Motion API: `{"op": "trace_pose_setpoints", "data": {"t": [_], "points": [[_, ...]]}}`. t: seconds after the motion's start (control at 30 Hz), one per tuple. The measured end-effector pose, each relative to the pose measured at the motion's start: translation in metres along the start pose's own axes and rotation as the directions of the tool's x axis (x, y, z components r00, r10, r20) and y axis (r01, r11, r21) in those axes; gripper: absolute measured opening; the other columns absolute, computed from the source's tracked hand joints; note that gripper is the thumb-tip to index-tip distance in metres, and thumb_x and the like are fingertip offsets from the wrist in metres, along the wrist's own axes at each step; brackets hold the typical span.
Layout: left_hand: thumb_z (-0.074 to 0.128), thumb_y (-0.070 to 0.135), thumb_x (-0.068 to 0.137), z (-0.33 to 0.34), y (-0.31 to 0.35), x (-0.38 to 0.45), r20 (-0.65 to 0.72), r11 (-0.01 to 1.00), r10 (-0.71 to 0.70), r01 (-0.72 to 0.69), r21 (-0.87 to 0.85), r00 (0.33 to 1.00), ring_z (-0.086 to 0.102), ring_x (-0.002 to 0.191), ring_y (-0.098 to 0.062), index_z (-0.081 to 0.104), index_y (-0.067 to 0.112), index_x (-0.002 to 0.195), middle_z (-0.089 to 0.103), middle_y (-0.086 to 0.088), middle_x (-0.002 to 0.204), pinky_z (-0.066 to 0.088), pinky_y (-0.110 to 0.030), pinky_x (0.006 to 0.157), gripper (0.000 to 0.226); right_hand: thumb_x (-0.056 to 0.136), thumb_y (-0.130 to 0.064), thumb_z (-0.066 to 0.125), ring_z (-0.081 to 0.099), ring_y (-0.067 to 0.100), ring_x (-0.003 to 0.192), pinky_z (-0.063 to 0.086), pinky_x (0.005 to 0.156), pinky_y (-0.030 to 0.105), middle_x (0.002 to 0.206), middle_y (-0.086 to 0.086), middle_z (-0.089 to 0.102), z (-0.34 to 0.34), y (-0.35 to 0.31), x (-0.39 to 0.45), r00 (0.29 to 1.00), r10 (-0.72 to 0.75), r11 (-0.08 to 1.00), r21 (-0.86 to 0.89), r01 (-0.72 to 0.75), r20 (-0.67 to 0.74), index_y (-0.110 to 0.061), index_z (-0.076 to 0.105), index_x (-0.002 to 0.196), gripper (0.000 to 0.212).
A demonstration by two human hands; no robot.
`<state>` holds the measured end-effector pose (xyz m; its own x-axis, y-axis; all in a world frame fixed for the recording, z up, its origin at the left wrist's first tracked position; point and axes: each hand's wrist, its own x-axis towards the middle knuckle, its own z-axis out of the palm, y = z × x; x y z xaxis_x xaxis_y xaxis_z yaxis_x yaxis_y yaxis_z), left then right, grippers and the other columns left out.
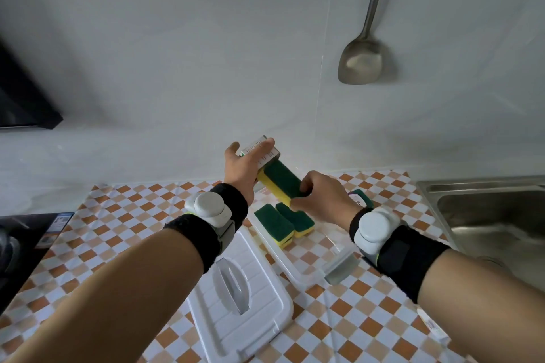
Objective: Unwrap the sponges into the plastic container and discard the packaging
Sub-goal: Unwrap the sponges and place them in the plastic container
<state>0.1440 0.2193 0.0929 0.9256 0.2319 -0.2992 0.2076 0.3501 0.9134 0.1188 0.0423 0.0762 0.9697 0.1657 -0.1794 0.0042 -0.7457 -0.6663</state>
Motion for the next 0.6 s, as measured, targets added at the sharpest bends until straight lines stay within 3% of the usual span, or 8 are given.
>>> {"op": "trace_pose_setpoints", "data": {"t": [0.1,0.23,0.4,0.6], "points": [[0.094,0.038,0.071,-0.006,-0.003,0.003,-0.021,1.0,0.008,-0.009,-0.017,1.0,0.076,0.109,-0.027,0.027,0.025,0.158,0.063,-0.016,0.135,0.058,-0.031,0.088,0.11,0.072,-0.039,0.073,0.06,0.017,0.082,0.047,0.063,0.027,0.092,0.0,0.06,0.008,0.013,0.0,0.996,-0.031,0.973,-0.229,0.011,-0.084,-0.017,0.056,0.096,0.036],[0.09,0.034,0.08,-0.012,-0.009,0.005,-0.041,1.0,-0.01,0.011,0.017,0.999,0.074,0.109,-0.026,0.029,0.022,0.159,0.06,-0.016,0.134,0.059,-0.03,0.086,0.1,0.08,-0.043,0.064,0.063,0.024,0.089,0.053,0.073,0.031,0.102,0.007,0.061,0.029,0.029,0.006,0.997,-0.042,0.875,-0.485,0.005,-0.065,-0.012,0.05,0.106,0.044],[0.093,0.038,0.074,-0.018,-0.014,0.007,-0.016,0.999,-0.022,0.023,0.047,1.0,0.072,0.112,-0.028,0.029,0.023,0.159,0.061,-0.016,0.133,0.059,-0.039,0.1,0.107,0.091,-0.046,0.061,0.066,0.023,0.097,0.048,0.073,0.028,0.109,0.009,0.063,0.052,0.037,0.011,0.989,-0.109,0.727,-0.687,0.009,-0.103,-0.007,0.05,0.118,0.048],[0.091,0.034,0.08,-0.024,-0.013,0.012,-0.01,0.997,-0.056,0.057,0.047,0.998,0.073,0.113,-0.027,0.03,0.024,0.158,0.06,-0.017,0.135,0.059,-0.036,0.097,0.1,0.096,-0.035,0.06,0.062,0.021,0.094,0.038,0.064,0.028,0.111,0.008,0.061,0.071,0.047,0.026,0.983,-0.172,0.633,-0.771,0.064,-0.06,-0.011,0.046,0.128,0.042]]}}
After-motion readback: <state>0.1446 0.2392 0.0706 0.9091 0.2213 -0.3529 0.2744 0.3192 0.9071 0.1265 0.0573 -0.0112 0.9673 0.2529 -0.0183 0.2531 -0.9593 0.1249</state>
